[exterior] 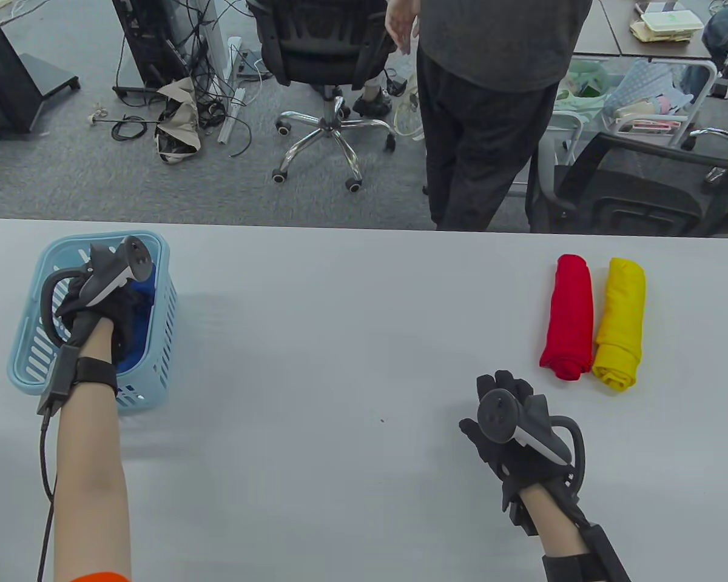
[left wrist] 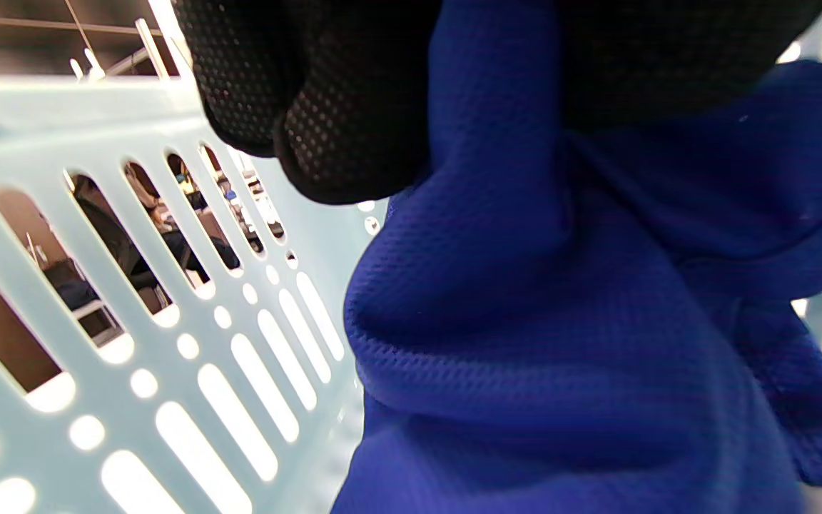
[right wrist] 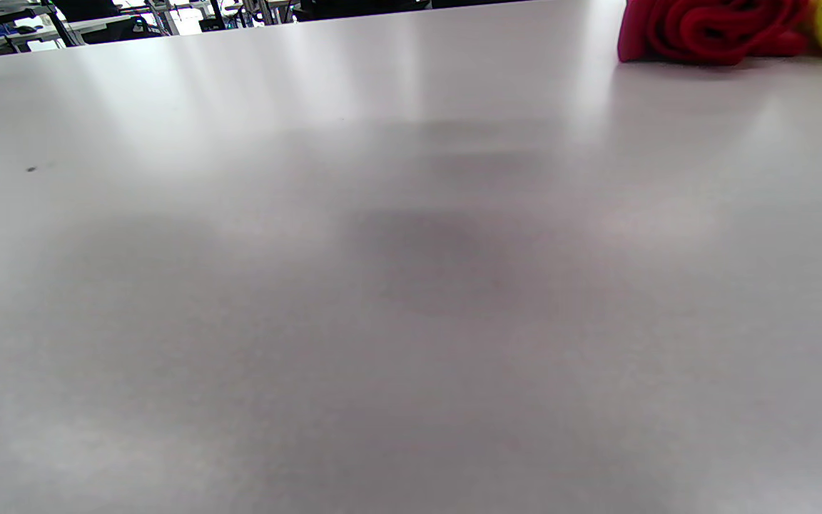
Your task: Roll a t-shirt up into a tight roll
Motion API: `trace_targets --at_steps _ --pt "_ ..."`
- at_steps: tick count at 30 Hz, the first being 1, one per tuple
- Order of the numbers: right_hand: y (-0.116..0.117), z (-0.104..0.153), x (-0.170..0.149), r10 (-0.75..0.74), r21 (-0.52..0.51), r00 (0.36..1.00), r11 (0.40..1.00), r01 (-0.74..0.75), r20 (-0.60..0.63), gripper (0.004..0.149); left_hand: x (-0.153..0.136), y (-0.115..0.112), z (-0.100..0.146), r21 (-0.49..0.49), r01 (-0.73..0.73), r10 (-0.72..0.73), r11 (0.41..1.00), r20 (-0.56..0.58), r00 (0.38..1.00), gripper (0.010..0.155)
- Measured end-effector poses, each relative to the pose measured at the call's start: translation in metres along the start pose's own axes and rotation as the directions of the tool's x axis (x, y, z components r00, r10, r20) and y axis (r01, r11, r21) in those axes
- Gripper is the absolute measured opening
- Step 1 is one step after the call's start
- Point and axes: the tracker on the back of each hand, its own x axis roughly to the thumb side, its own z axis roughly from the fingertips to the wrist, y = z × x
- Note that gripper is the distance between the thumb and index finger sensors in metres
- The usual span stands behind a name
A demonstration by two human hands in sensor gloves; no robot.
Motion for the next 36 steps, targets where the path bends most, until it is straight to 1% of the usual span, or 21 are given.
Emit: trace_targets --at_steps 4,6,10,13,16,22,27,32,36 --pt "-0.001 0.001 0.002 -0.002 -0.006 1.000 1.000 0.002 0.010 0.080 -0.004 0.023 0.015 0.082 0.021 -0.021 0.996 -0.011 1.000 0.037" --pt "-0.001 0.002 0.003 -0.002 -0.008 1.000 1.000 0.002 0.013 0.080 -0.006 0.035 0.023 0.150 0.037 -0.025 0.988 -0.078 0.997 0.037" --pt "-0.002 0.002 0.003 -0.004 -0.011 1.000 1.000 0.004 0.017 0.080 -0.008 0.060 0.038 0.236 0.005 0.023 0.972 -0.118 0.993 0.037" --pt "-0.004 0.004 0.003 -0.011 -0.019 1.000 1.000 0.011 0.021 0.080 -0.006 0.080 0.050 0.267 -0.027 0.048 0.963 -0.071 0.996 0.037" --pt "-0.007 0.005 0.004 -0.019 -0.027 0.999 0.999 0.020 0.029 0.080 -0.003 0.103 0.067 0.331 -0.020 0.037 0.943 -0.045 0.998 0.037" --pt "-0.011 0.010 0.006 -0.025 -0.048 0.999 0.998 0.027 0.042 0.080 0.002 0.145 0.099 0.433 0.015 -0.002 0.901 -0.032 0.999 0.037" --pt "-0.016 0.014 0.006 -0.029 -0.065 0.998 0.997 0.033 0.050 0.080 0.005 0.176 0.129 0.502 0.002 -0.001 0.865 -0.002 1.000 0.037" --pt "-0.018 0.016 0.007 -0.031 -0.075 0.998 0.997 0.035 0.060 0.081 0.019 0.204 0.167 0.589 -0.013 -0.028 0.808 0.061 0.998 0.037" --pt "-0.018 0.016 0.007 -0.031 -0.075 0.997 0.997 0.036 0.066 0.081 0.038 0.219 0.195 0.635 -0.057 -0.046 0.771 0.144 0.989 0.037"
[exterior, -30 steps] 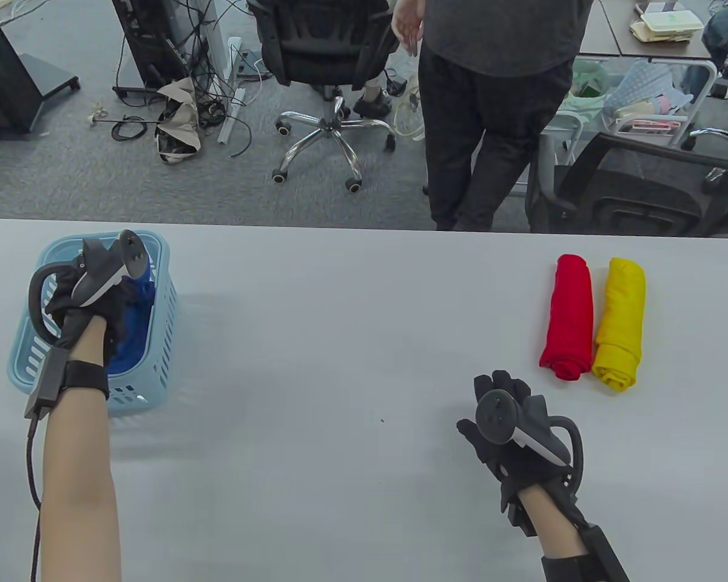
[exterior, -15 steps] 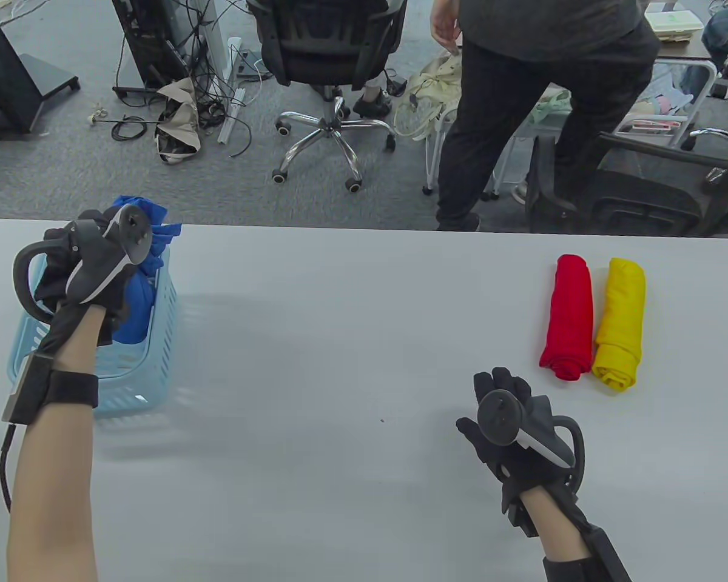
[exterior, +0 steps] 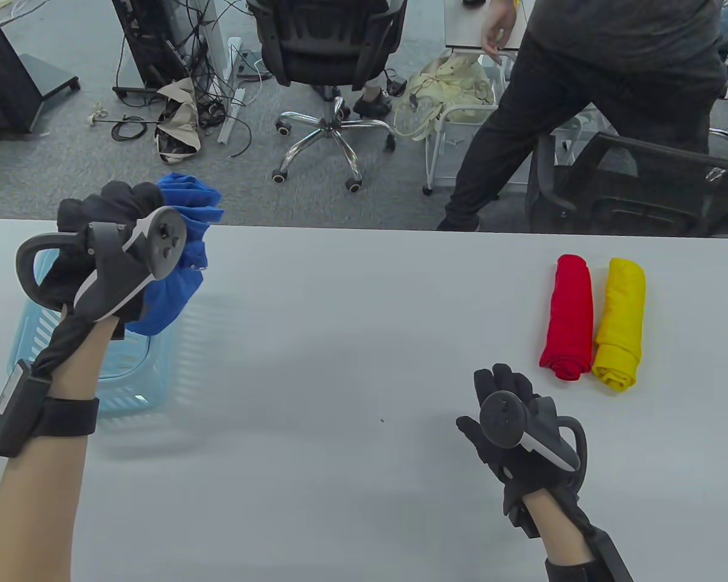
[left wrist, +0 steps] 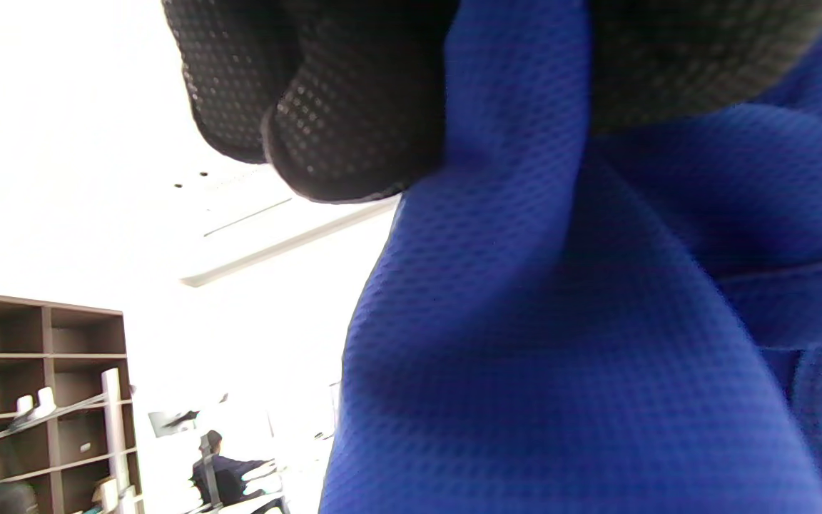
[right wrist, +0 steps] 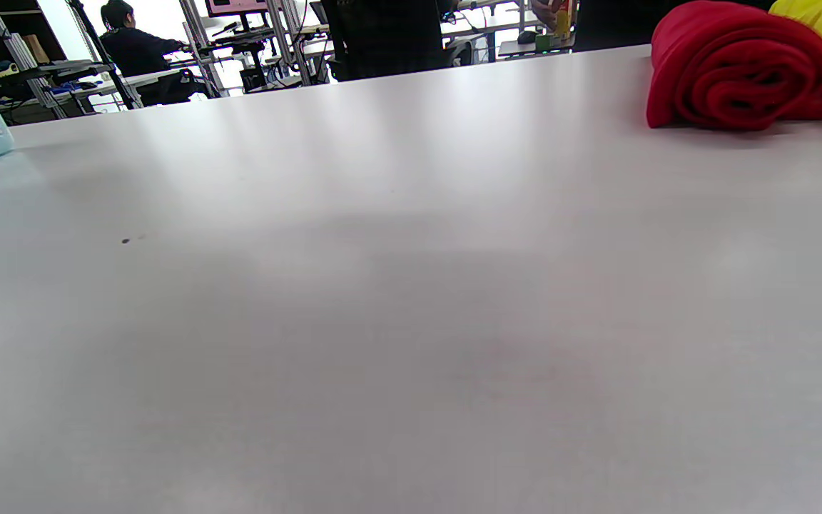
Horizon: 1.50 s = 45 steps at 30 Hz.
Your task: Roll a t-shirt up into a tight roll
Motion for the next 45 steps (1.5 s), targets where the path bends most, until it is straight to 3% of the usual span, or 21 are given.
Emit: trace_targets --at_steps 7,13,18,22,25,27,30,31,33,34,36,38,42,45 --pt "0.000 0.000 -0.002 0.000 0.007 1.000 1.000 0.000 -0.002 0.080 0.064 0.027 0.032 0.099 -0.016 -0.004 0.995 0.199 0.980 0.037" --pt "-0.002 0.000 -0.004 -0.001 0.000 1.000 1.000 0.001 -0.008 0.080 0.099 0.010 0.048 -0.088 -0.222 0.238 0.971 0.306 0.922 0.038" --pt "-0.002 0.001 -0.004 -0.003 0.002 1.000 1.000 0.003 -0.008 0.081 0.120 -0.047 0.065 -0.315 -0.248 0.342 0.916 0.291 0.893 0.041" --pt "-0.001 0.001 -0.003 0.001 0.009 1.000 1.000 -0.001 -0.005 0.080 0.134 -0.106 0.088 -0.413 -0.014 0.159 0.911 0.320 0.934 0.052" --pt "0.001 -0.001 -0.003 0.003 0.019 1.000 1.000 -0.002 -0.007 0.080 0.138 -0.142 0.110 -0.447 0.037 0.123 0.894 0.322 0.939 0.058" --pt "0.003 -0.002 -0.002 0.005 0.029 1.000 1.000 -0.004 -0.005 0.080 0.142 -0.163 0.125 -0.526 0.011 0.180 0.850 0.310 0.933 0.063" --pt "0.007 -0.003 0.000 0.012 0.044 1.000 0.999 -0.012 0.000 0.080 0.152 -0.202 0.153 -0.752 0.017 0.278 0.658 0.264 0.924 0.072" --pt "0.009 -0.003 0.002 0.015 0.052 1.000 0.999 -0.015 0.004 0.080 0.157 -0.217 0.164 -0.821 0.036 0.294 0.570 0.245 0.924 0.075" --pt "0.012 -0.004 0.006 0.024 0.065 1.000 0.998 -0.025 0.013 0.080 0.164 -0.237 0.181 -0.876 0.058 0.310 0.480 0.230 0.922 0.078" --pt "0.016 -0.005 0.009 0.031 0.080 0.999 0.996 -0.033 0.023 0.079 0.166 -0.240 0.187 -0.875 0.046 0.309 0.482 0.219 0.926 0.078" --pt "0.023 -0.007 0.017 0.050 0.113 0.998 0.992 -0.055 0.047 0.079 0.168 -0.235 0.195 -0.822 -0.007 0.324 0.570 0.217 0.921 0.078" --pt "0.031 -0.009 0.027 0.060 0.142 0.995 0.987 -0.071 0.081 0.077 0.175 -0.225 0.202 -0.823 -0.021 0.360 0.567 0.224 0.906 0.078" --pt "0.040 -0.011 0.053 0.096 0.166 0.984 0.979 -0.121 0.153 0.076 0.192 -0.193 0.216 -0.741 0.046 0.399 0.670 0.411 0.820 0.075" --pt "0.045 -0.013 0.062 0.130 0.169 0.977 0.973 -0.159 0.168 0.073 0.203 -0.181 0.228 -0.624 0.002 0.391 0.781 0.491 0.778 0.056"
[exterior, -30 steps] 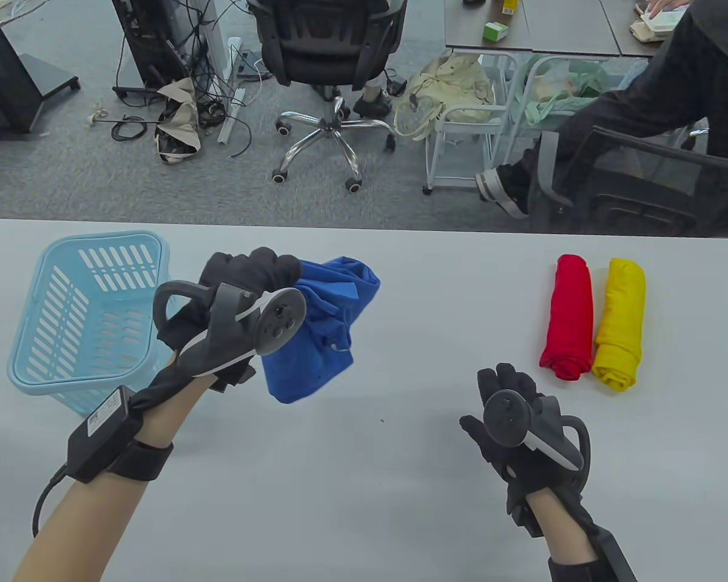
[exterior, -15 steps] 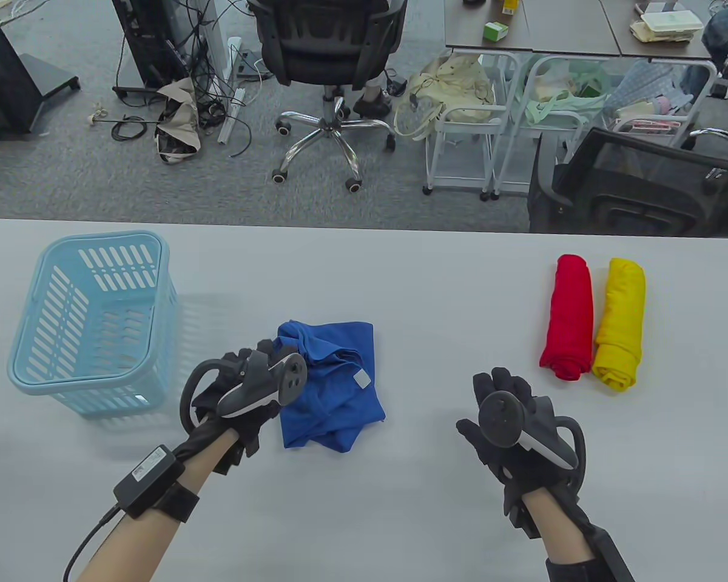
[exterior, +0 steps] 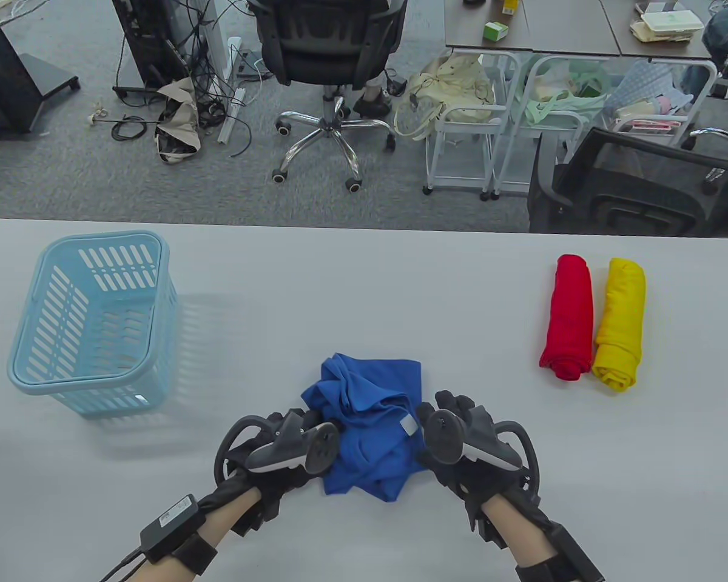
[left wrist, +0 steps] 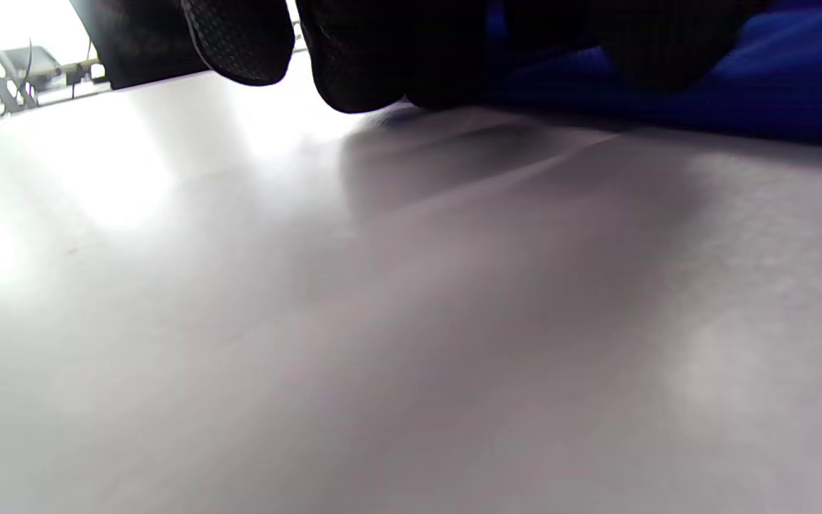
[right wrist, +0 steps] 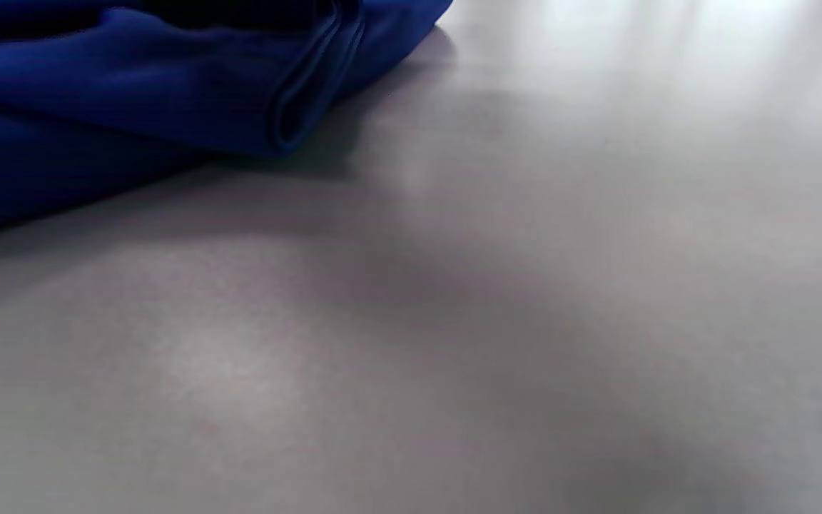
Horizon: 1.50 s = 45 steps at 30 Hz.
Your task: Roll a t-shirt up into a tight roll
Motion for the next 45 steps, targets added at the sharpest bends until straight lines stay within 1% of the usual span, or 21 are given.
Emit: trace_targets --at_steps 1,2,3,6,8,10,12,15,16,19,21,23,27,30,33,36,38,40,42,44,45 --pt "0.002 -0.002 0.002 0.009 0.009 1.000 1.000 -0.009 -0.003 0.072 0.005 -0.002 0.000 0.047 0.036 -0.036 0.998 0.000 0.999 0.051" --pt "0.005 -0.004 0.003 0.000 0.031 1.000 1.000 -0.001 0.020 0.072 0.006 -0.003 0.000 0.085 0.102 -0.103 0.991 0.002 0.995 0.049" --pt "0.006 -0.004 0.003 -0.005 0.035 1.000 0.999 0.004 0.024 0.072 0.005 -0.002 0.000 0.099 0.120 -0.122 0.988 0.006 0.993 0.048" --pt "0.006 -0.005 0.004 -0.029 0.038 0.999 0.999 0.027 0.033 0.070 -0.002 0.002 0.000 0.067 0.029 -0.030 0.997 0.006 1.000 0.046" --pt "0.005 -0.005 0.005 -0.030 0.038 0.998 0.999 0.028 0.058 0.068 -0.013 0.011 0.001 0.098 -0.004 0.009 0.995 -0.051 0.999 0.046" --pt "0.004 -0.004 0.005 -0.042 0.041 0.996 0.998 0.039 0.077 0.068 -0.021 0.021 0.003 0.159 0.003 0.013 0.987 -0.099 0.995 0.048" --pt "0.003 -0.005 0.001 -0.068 0.046 0.995 0.997 0.064 0.078 0.068 -0.026 0.036 0.007 0.231 -0.033 0.062 0.972 -0.123 0.991 0.053" --pt "0.002 -0.005 -0.004 -0.101 0.054 0.992 0.994 0.097 0.075 0.069 -0.017 0.042 0.003 0.226 -0.089 0.104 0.970 -0.054 0.993 0.065" --pt "0.003 -0.006 -0.005 -0.113 0.059 0.991 0.992 0.108 0.077 0.070 -0.011 0.041 -0.001 0.215 -0.071 0.082 0.974 -0.043 0.996 0.066" --pt "0.005 -0.007 -0.004 -0.135 0.081 0.985 0.989 0.127 0.105 0.071 0.009 0.031 -0.022 0.169 0.128 -0.124 0.977 -0.034 0.992 0.066" --pt "0.004 -0.009 -0.002 -0.138 0.072 0.985 0.989 0.131 0.105 0.072 0.011 0.030 -0.031 0.205 0.159 -0.151 0.966 -0.057 0.987 0.055" --pt "-0.001 -0.010 -0.002 -0.137 0.051 0.985 0.990 0.133 0.101 0.072 0.009 0.031 -0.035 0.263 0.088 -0.080 0.961 -0.043 0.996 0.042" --pt "-0.014 -0.012 -0.007 -0.160 -0.038 0.986 0.986 0.162 0.043 0.069 0.005 0.036 -0.034 0.236 -0.030 0.022 0.971 0.036 0.999 0.040" --pt "-0.015 -0.013 -0.010 -0.173 -0.045 0.985 0.984 0.173 0.020 0.062 0.004 0.035 -0.031 0.229 -0.147 0.131 0.962 0.087 0.988 0.040" --pt "-0.015 -0.012 -0.015 -0.224 -0.038 0.974 0.974 0.225 0.031 0.061 0.007 0.034 -0.029 0.237 -0.165 0.145 0.957 0.099 0.984 0.040" --pt "-0.020 -0.011 -0.025 -0.342 -0.051 0.939 0.938 0.343 0.034 0.055 0.004 0.032 -0.028 0.239 -0.172 0.149 0.956 0.111 0.983 0.040" --pt "-0.021 -0.012 -0.027 -0.317 -0.055 0.948 0.947 0.318 0.016 0.051 0.000 0.033 -0.030 0.217 -0.225 0.201 0.950 0.128 0.971 0.040" --pt "-0.017 -0.014 -0.020 -0.261 -0.029 0.965 0.965 0.262 0.033 0.061 -0.003 0.033 -0.033 0.175 -0.320 0.296 0.931 0.149 0.943 0.040" --pt "-0.013 -0.016 -0.011 -0.225 -0.014 0.973 0.974 0.226 0.045 0.063 -0.004 0.033 -0.036 0.156 -0.366 0.342 0.918 0.159 0.926 0.040" --pt "-0.013 -0.017 -0.005 -0.169 -0.032 0.985 0.985 0.170 0.032 0.047 -0.004 0.034 -0.036 0.165 -0.345 0.321 0.924 0.155 0.934 0.040" --pt "-0.015 -0.016 -0.005 -0.134 -0.075 0.991 0.988 0.134 0.003 0.039 -0.006 0.035 -0.035 0.181 -0.313 0.291 0.932 0.140 0.946 0.040"
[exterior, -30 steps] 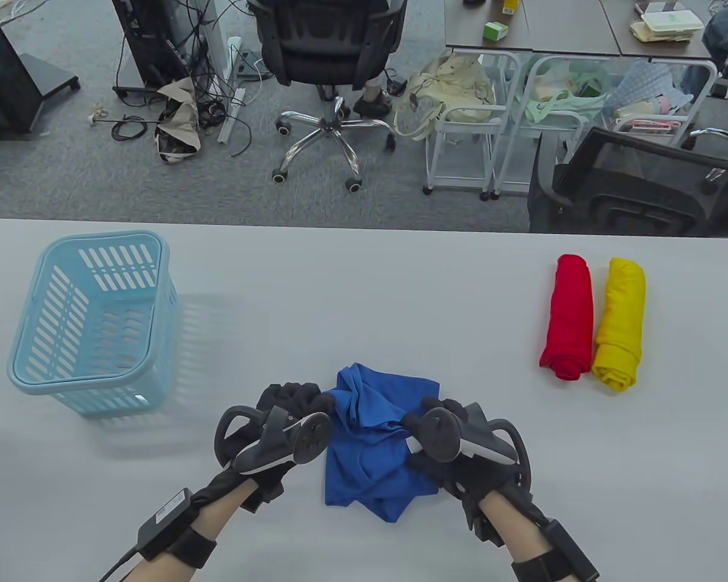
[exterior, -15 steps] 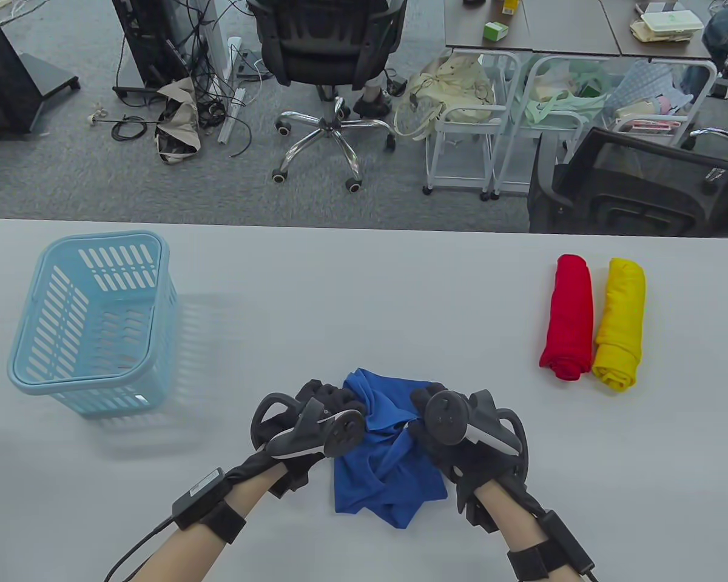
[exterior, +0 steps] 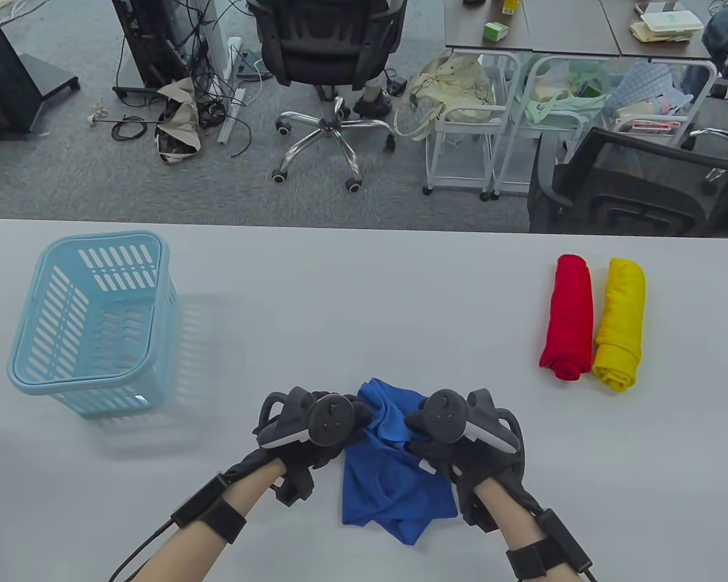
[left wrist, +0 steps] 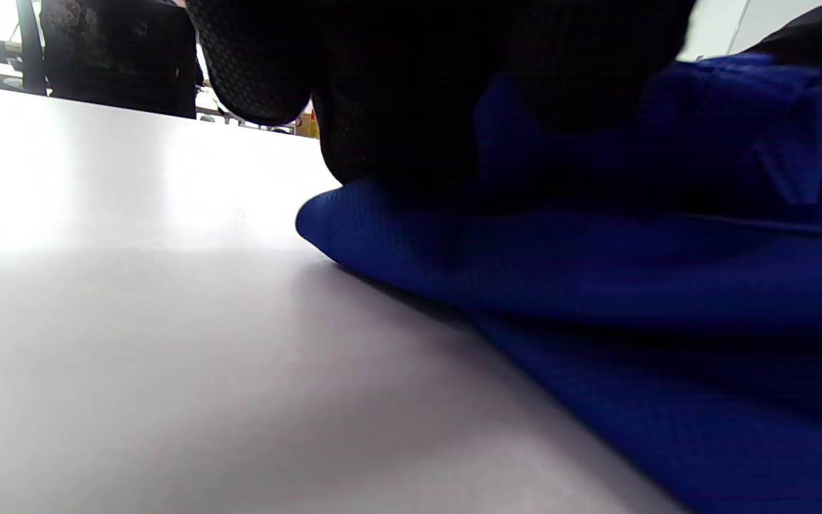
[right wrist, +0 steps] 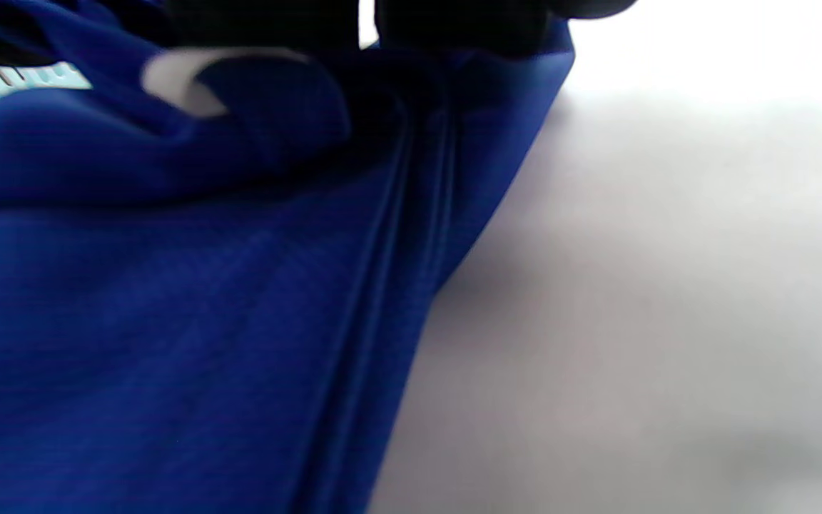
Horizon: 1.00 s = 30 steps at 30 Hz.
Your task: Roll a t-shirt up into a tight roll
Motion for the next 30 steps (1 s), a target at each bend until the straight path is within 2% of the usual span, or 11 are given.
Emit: trace_targets --at_steps 4,7,9,10,12,15,19,22,24,27,30 --pt "-0.011 0.005 -0.016 0.063 -0.071 0.992 0.995 -0.070 -0.105 0.039 -0.023 0.013 0.004 0.059 0.297 -0.289 0.953 -0.114 0.950 0.040" --pt "-0.024 0.012 -0.039 0.056 -0.124 0.974 0.989 -0.085 -0.222 0.039 -0.053 0.030 0.005 0.001 0.608 -0.566 0.794 -0.365 0.739 0.041" --pt "-0.039 0.024 -0.063 0.022 -0.185 0.935 0.978 -0.094 -0.355 0.039 -0.069 0.041 0.008 -0.240 0.650 -0.669 0.721 -0.488 0.561 0.045" --pt "-0.043 0.028 -0.070 0.019 -0.203 0.918 0.973 -0.107 -0.396 0.039 -0.070 0.046 0.012 -0.216 0.642 -0.644 0.736 -0.515 0.565 0.049" --pt "-0.052 0.040 -0.089 0.000 -0.220 0.860 0.967 -0.130 -0.510 0.041 -0.064 0.052 0.020 -0.085 0.565 -0.520 0.821 -0.521 0.677 0.055" --pt "-0.054 0.051 -0.097 -0.021 -0.255 0.828 0.955 -0.149 -0.560 0.054 -0.044 0.047 0.020 -0.048 0.399 -0.380 0.916 -0.422 0.823 0.058" --pt "-0.046 0.047 -0.070 0.038 -0.227 0.935 0.966 -0.125 -0.352 0.060 -0.012 0.002 0.004 -0.296 0.160 -0.238 0.942 -0.250 0.939 0.069" --pt "-0.029 0.032 -0.052 0.005 -0.090 0.991 0.996 -0.017 -0.131 0.060 -0.011 -0.031 -0.007 -0.571 0.158 -0.335 0.805 -0.218 0.917 0.081" --pt "-0.010 0.019 -0.049 -0.029 0.027 0.996 0.999 0.032 -0.087 0.063 -0.025 -0.035 -0.017 -0.546 0.307 -0.481 0.779 -0.208 0.851 0.083" --pt "0.007 0.006 -0.061 0.098 0.227 0.973 0.973 -0.049 -0.209 0.067 -0.077 -0.026 -0.033 -0.571 0.151 -0.440 0.807 -0.412 0.798 0.085" --pt "-0.012 0.015 -0.062 0.217 0.131 0.910 0.975 -0.181 -0.353 0.063 -0.107 -0.011 -0.032 -0.552 0.115 -0.457 0.826 -0.538 0.708 0.079"
